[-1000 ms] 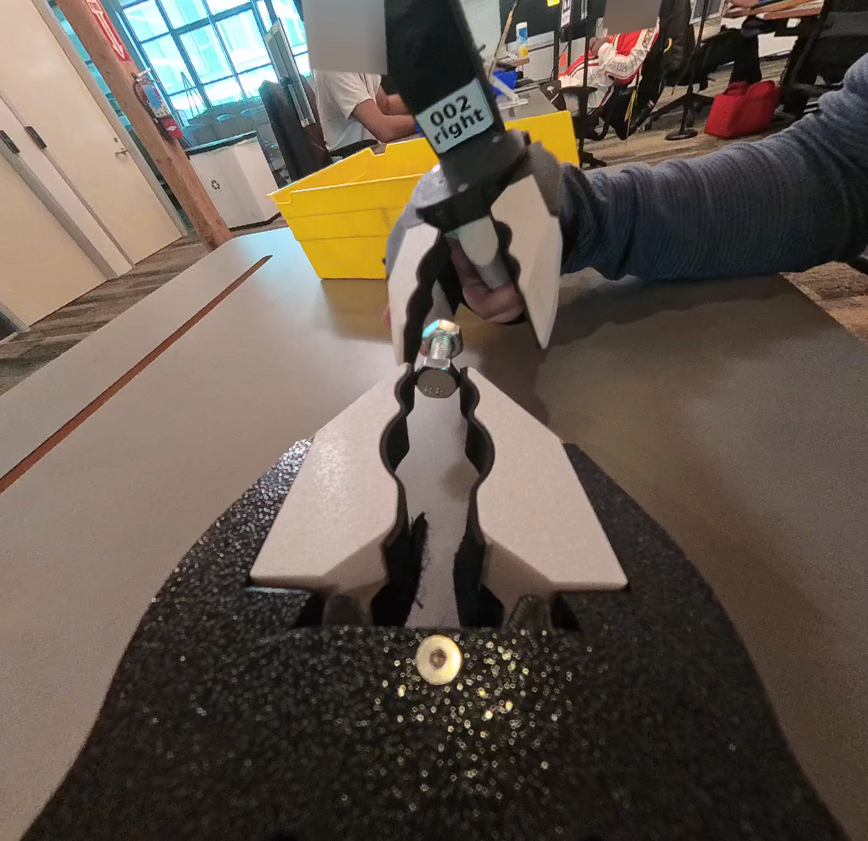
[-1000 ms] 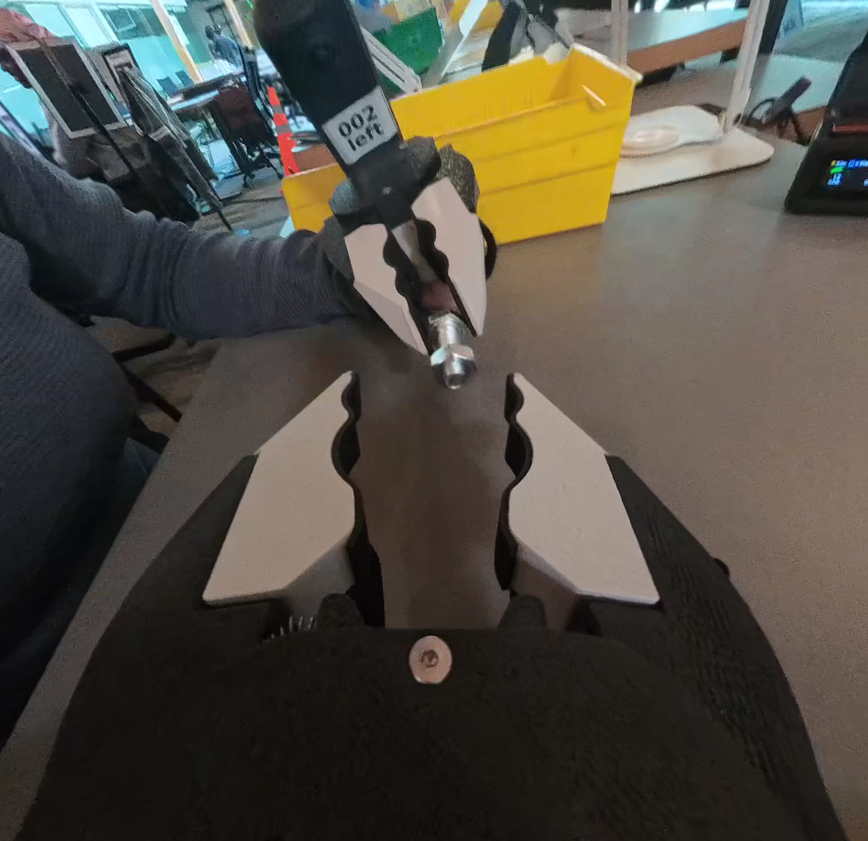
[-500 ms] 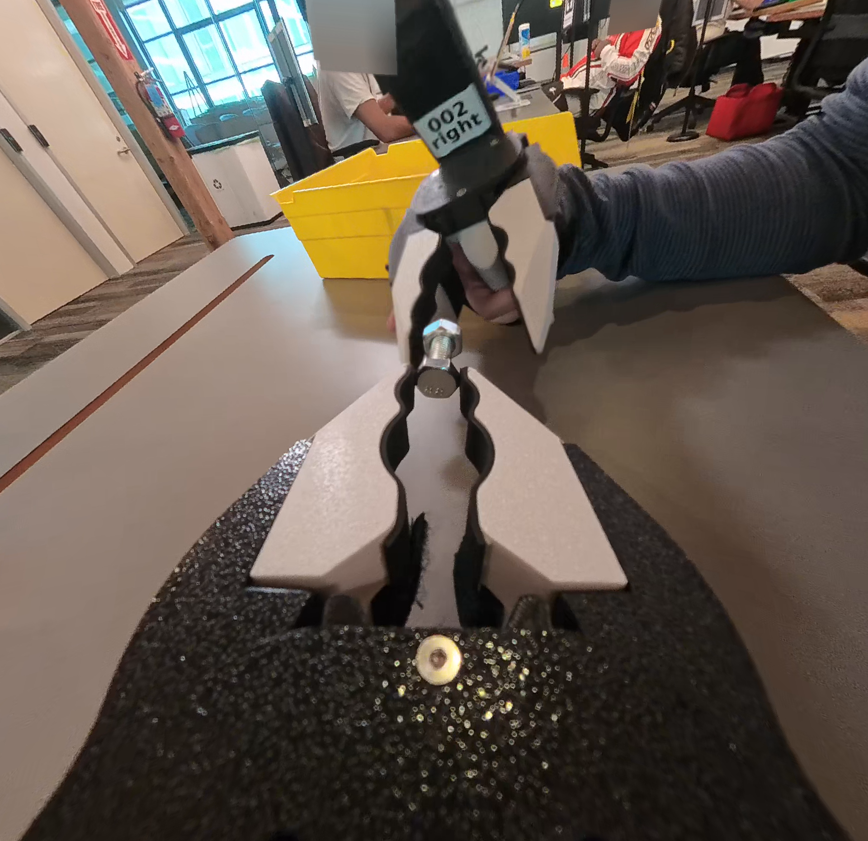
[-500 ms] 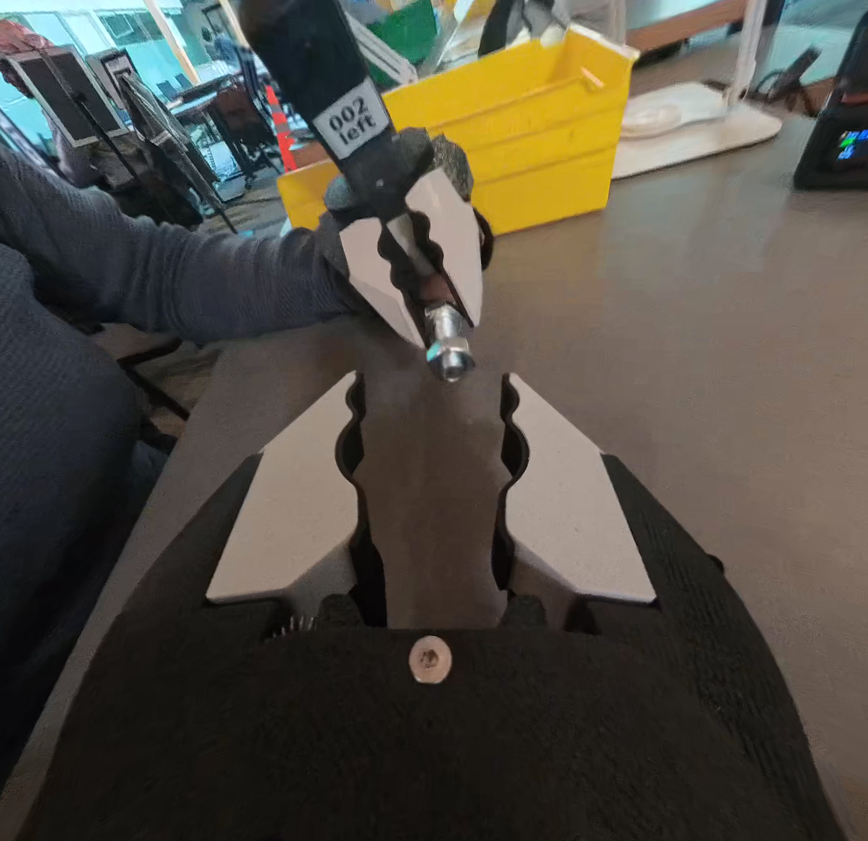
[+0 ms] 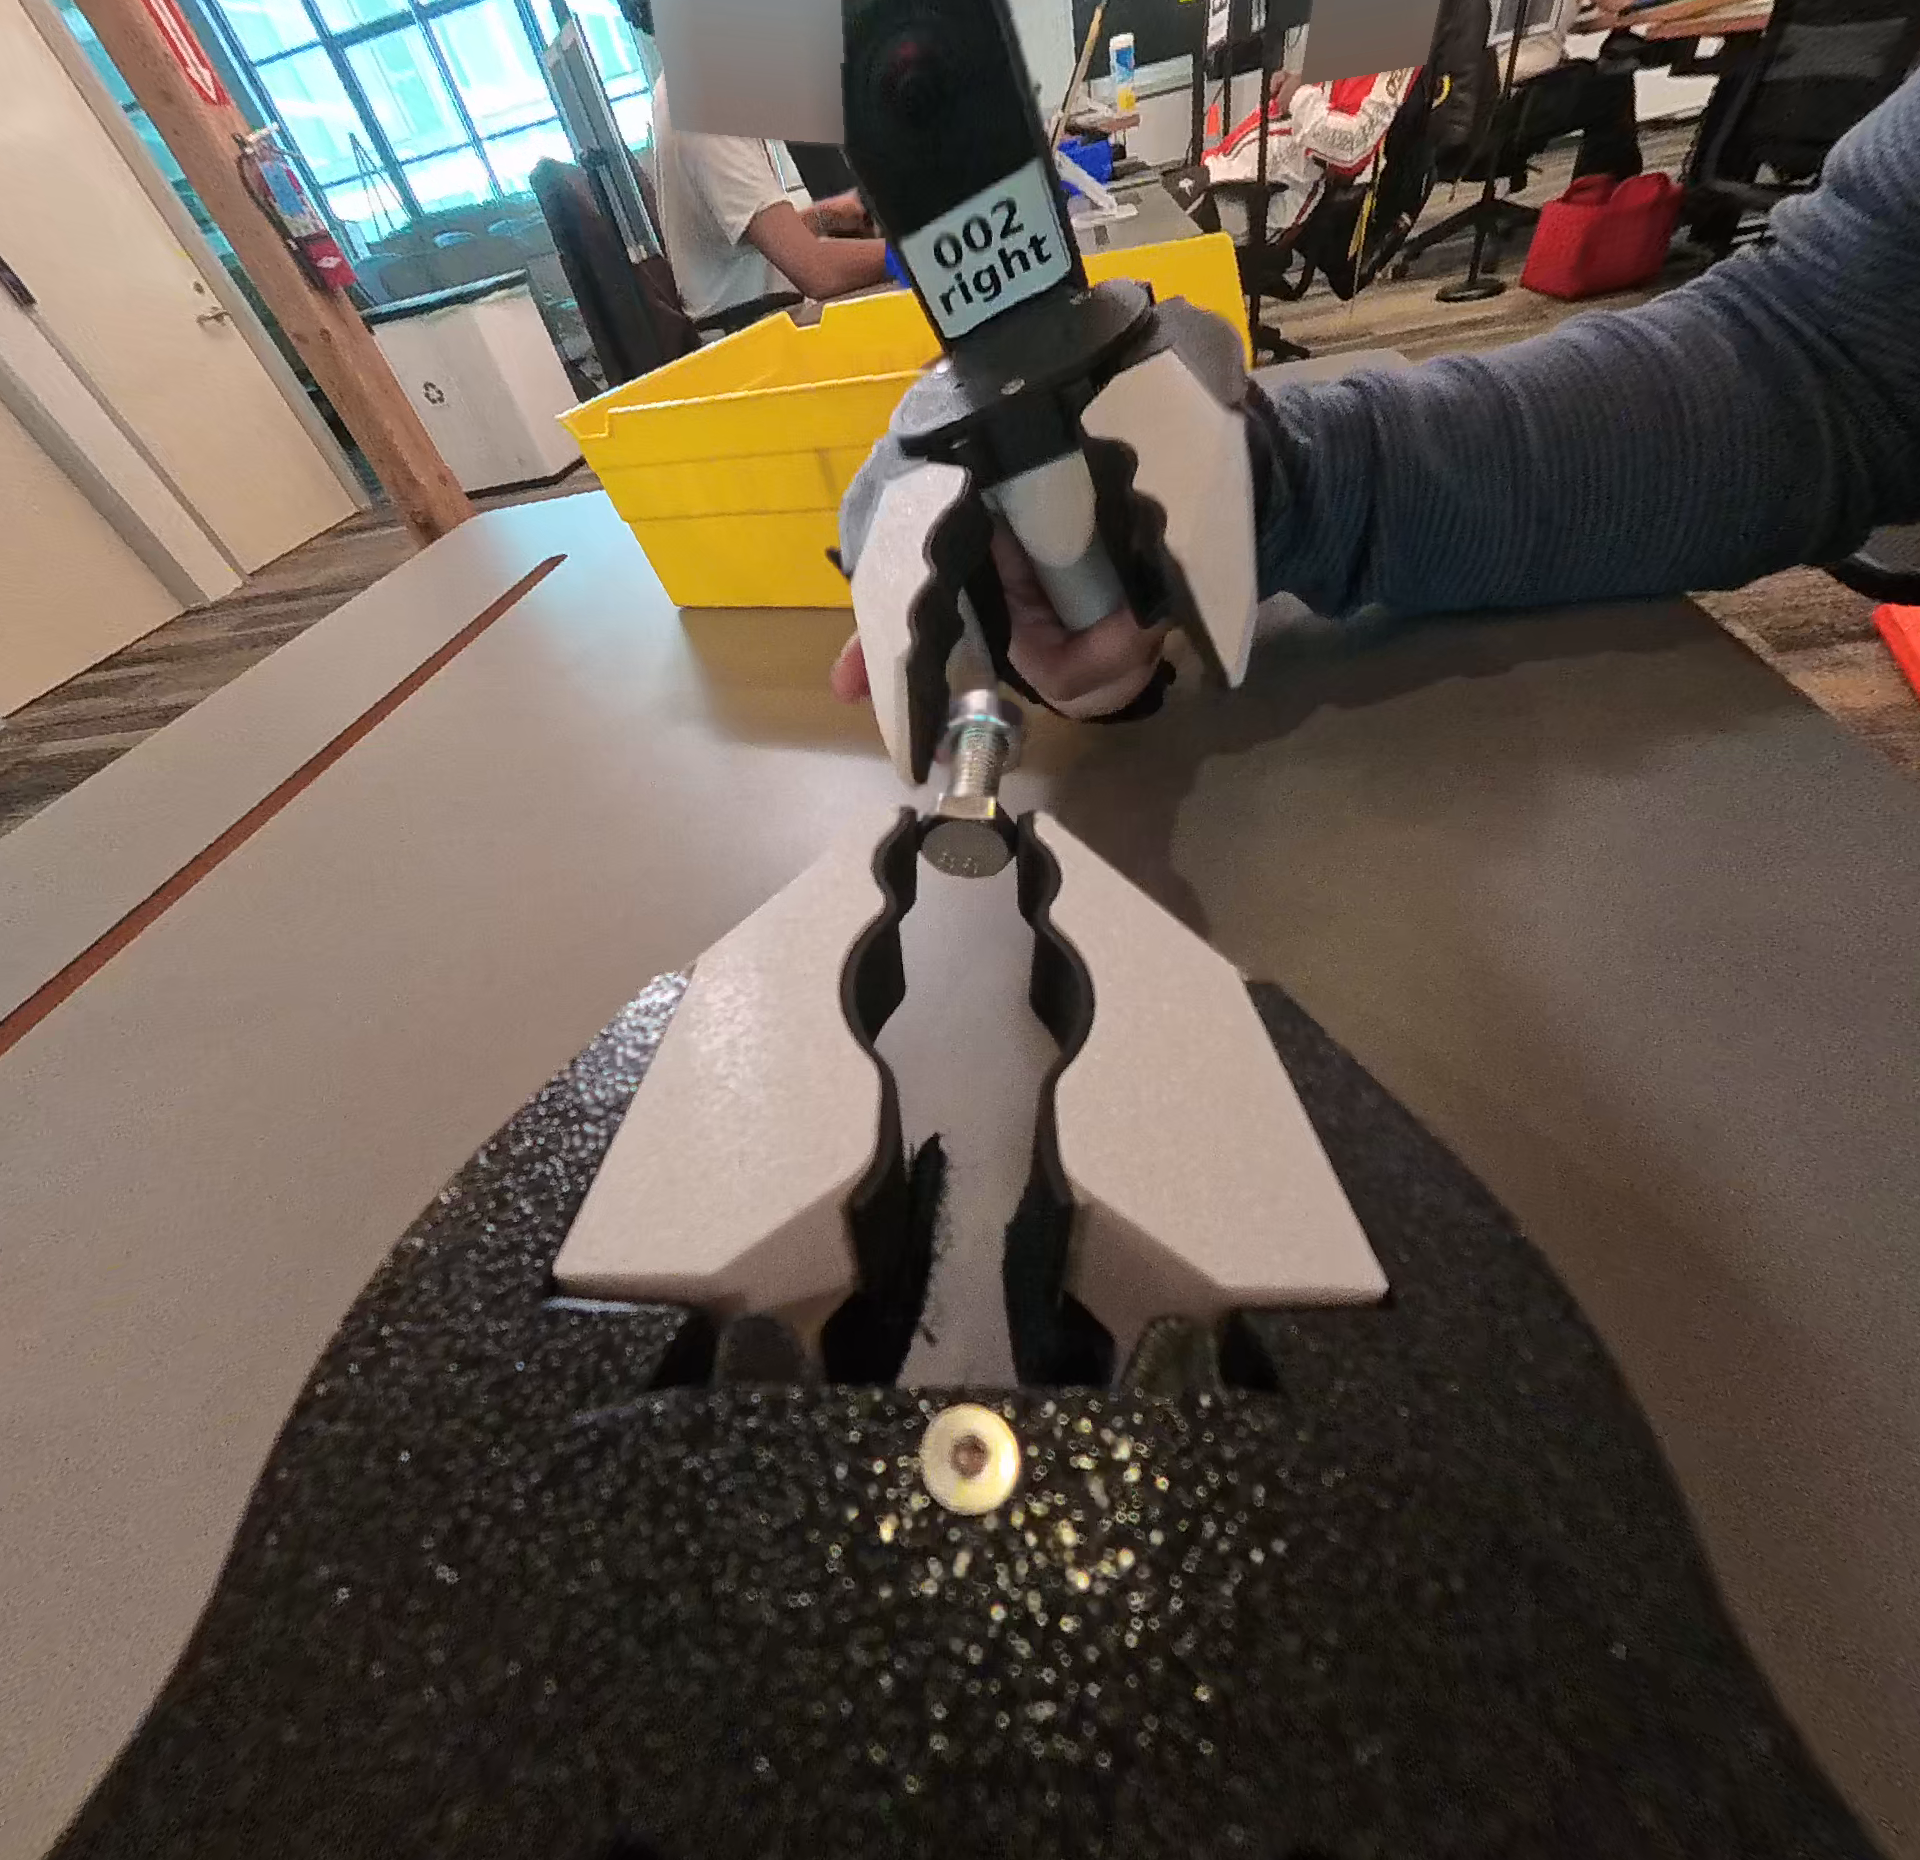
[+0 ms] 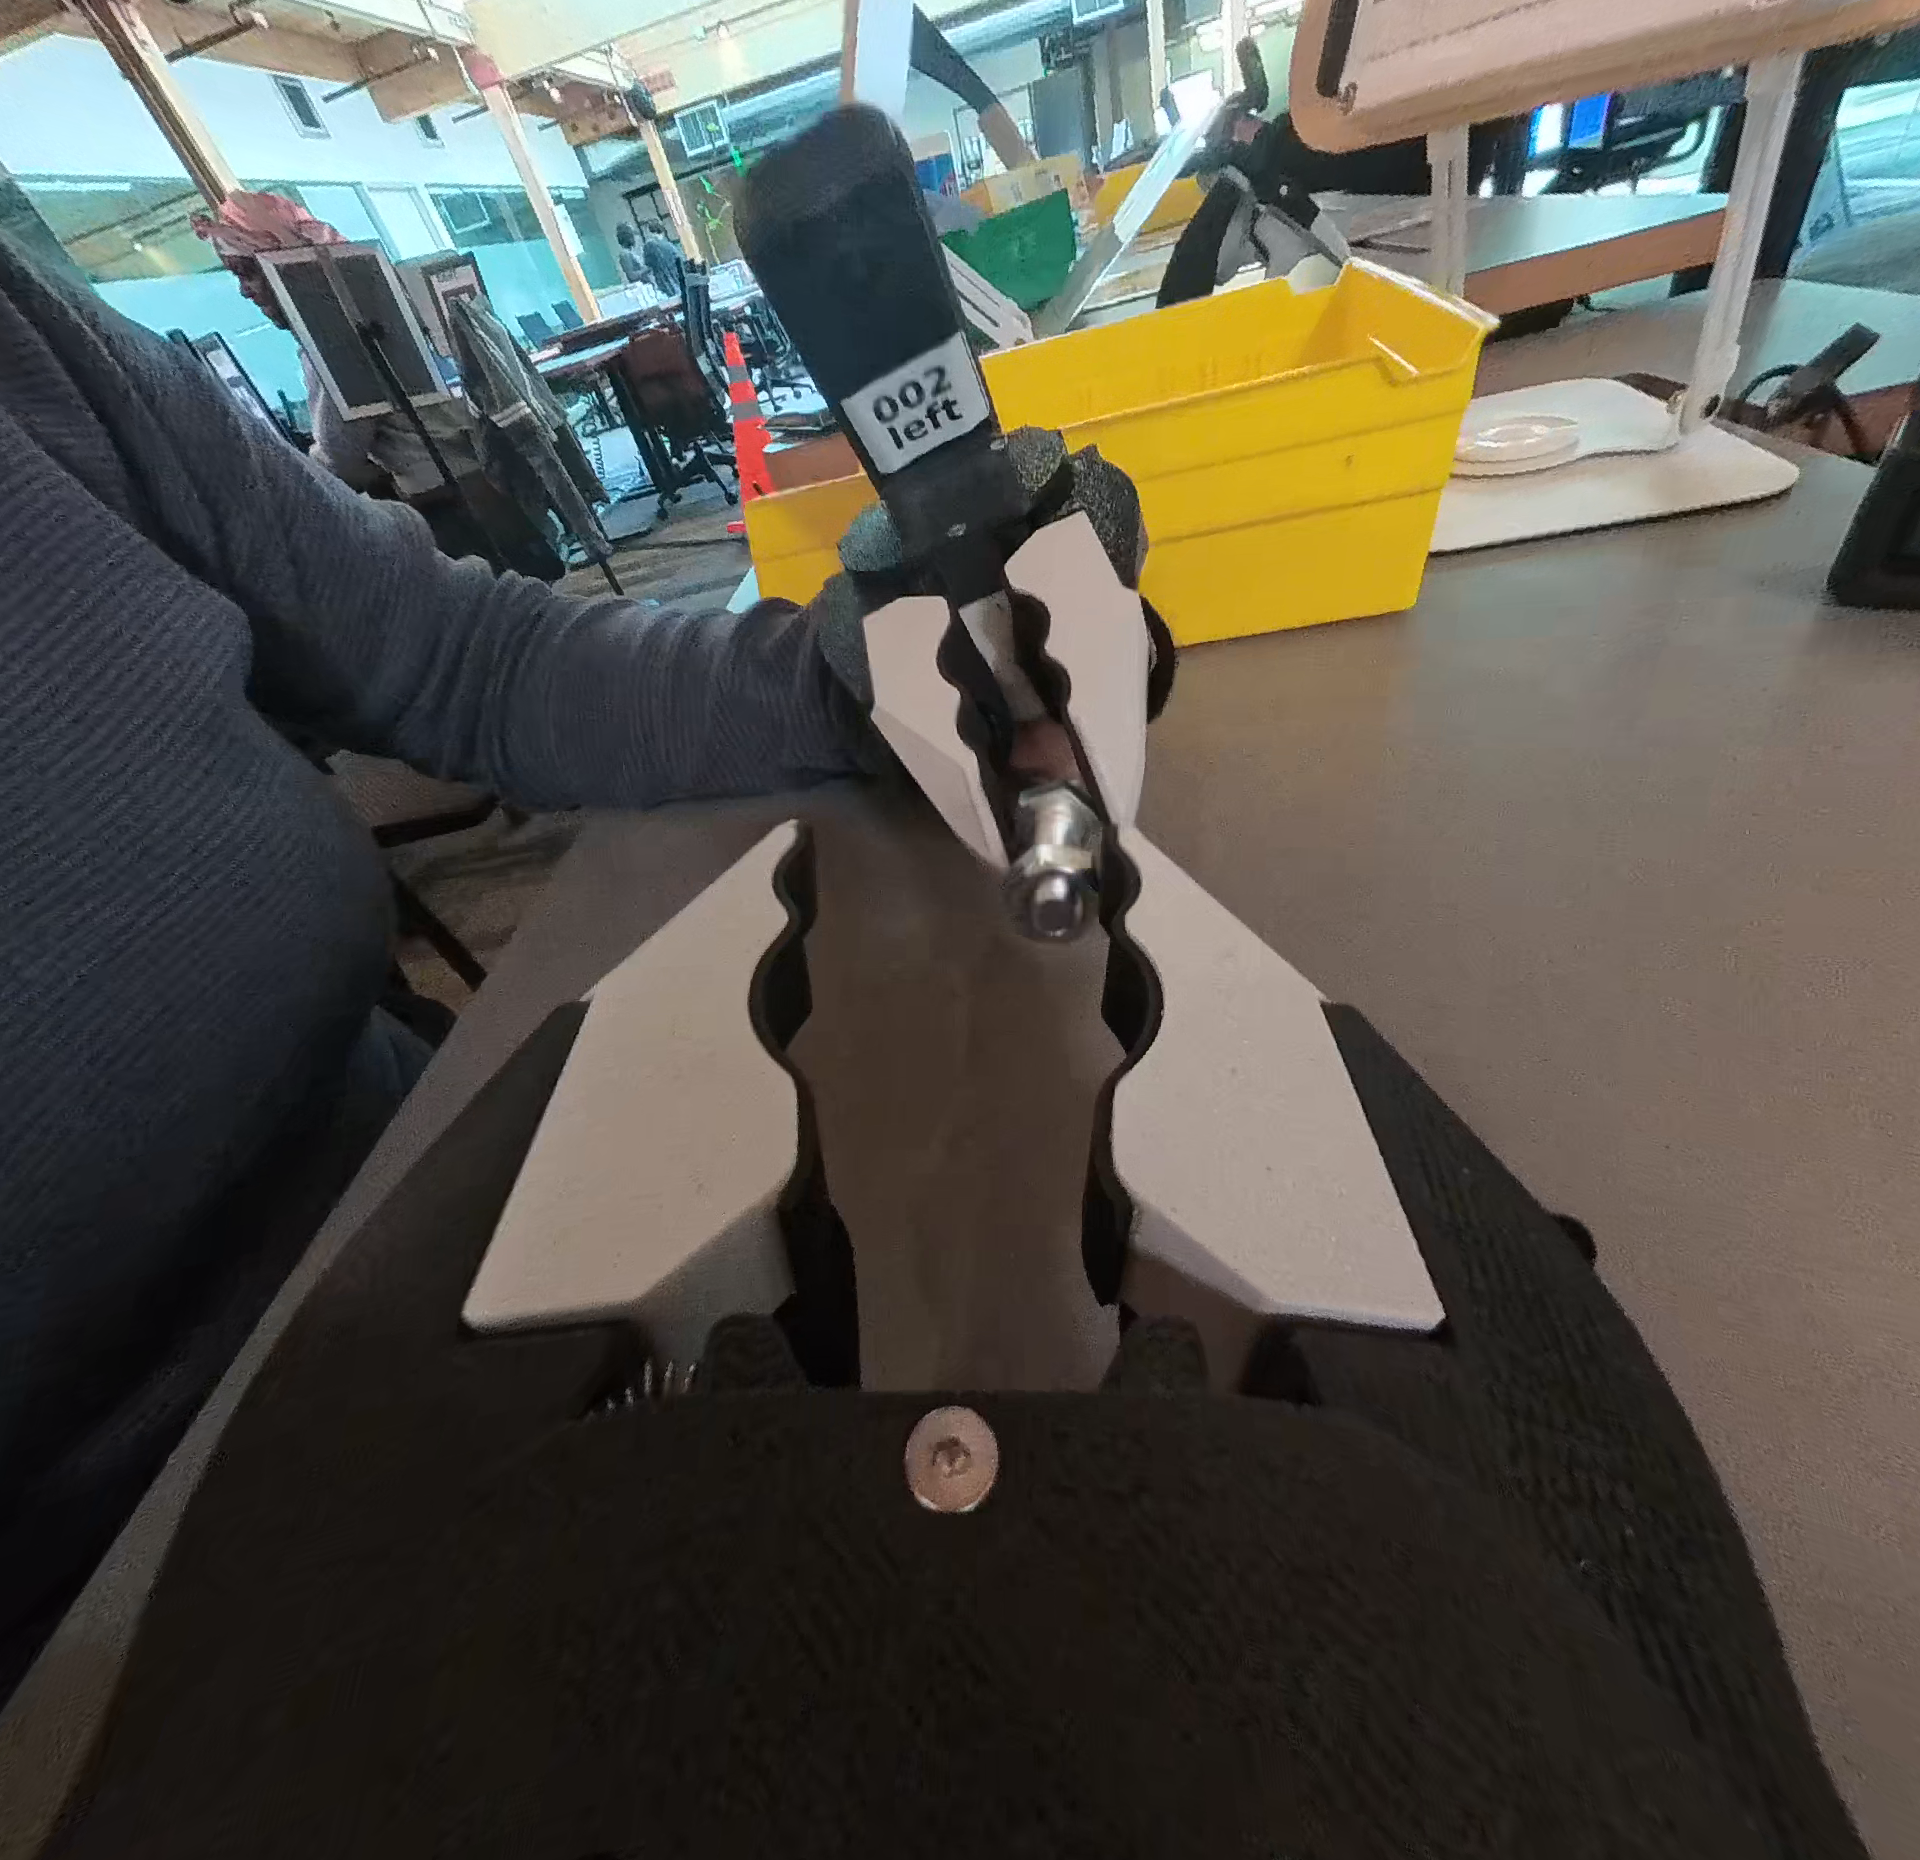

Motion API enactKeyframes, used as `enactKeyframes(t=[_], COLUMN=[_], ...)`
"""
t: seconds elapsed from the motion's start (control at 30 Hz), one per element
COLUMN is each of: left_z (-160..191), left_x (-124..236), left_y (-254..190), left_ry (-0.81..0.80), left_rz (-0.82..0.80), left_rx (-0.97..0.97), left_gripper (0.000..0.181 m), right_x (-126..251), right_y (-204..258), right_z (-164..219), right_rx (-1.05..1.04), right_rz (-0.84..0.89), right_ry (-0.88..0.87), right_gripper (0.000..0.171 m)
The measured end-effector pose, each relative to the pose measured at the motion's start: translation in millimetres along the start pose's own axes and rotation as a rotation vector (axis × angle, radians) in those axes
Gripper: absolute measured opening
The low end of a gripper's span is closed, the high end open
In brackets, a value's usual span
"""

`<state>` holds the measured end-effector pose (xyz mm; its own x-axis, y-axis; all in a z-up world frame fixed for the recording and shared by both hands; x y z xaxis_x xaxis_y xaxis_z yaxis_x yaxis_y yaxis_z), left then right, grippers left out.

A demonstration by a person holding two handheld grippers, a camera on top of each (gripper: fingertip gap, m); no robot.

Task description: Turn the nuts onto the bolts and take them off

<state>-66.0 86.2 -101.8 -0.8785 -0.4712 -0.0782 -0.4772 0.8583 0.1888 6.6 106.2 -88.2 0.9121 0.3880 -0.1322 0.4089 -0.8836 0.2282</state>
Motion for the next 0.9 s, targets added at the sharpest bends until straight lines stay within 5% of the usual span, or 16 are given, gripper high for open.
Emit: enactKeyframes(t=[0.03, 0.13, 0.37, 0.7, 0.9], left_z=[1.4, 3.1, -1.7, 6.2, 2.6], left_x=[-0.7, -1.7, 2.6, -0.7, 1.8], left_y=[0.1, 0.4, 7.2, 4.1, 7.2], left_ry=[0.013, 0.029, -0.017, 0.057, 0.022], left_rz=[-0.005, -0.011, -0.045, -0.034, -0.052], left_rx=[-0.007, -0.013, 0.027, -0.013, 0.001], left_gripper=[0.017, 0.017, 0.017, 0.017, 0.017], right_x=[-0.2, -0.2, 4.1, -2.8, 10.0], right_y=[3.0, 7.2, -10.6, 9.8, -18.0], right_z=[-2.5, -9.8, 17.7, -6.4, 11.0], right_rx=[0.007, 0.013, -0.099, 0.025, -0.044], right_rz=[-0.018, -0.038, 0.071, -0.044, 0.146], right_ry=[-0.014, -0.056, 0.139, -0.029, 0.141], right_gripper=[0.053, 0.052, 0.057, 0.051, 0.059])
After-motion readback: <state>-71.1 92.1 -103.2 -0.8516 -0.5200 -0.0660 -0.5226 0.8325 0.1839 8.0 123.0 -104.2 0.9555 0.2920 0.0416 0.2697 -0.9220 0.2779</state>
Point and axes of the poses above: each gripper's, where its closed fingertips meet, x back along the fingers, z out of its underside, y = z × x across the jaws, the point moved 4 cm from there along x, back along the fingers, and after that the axes turned 15 degrees about -y, right-handed, at the moved point
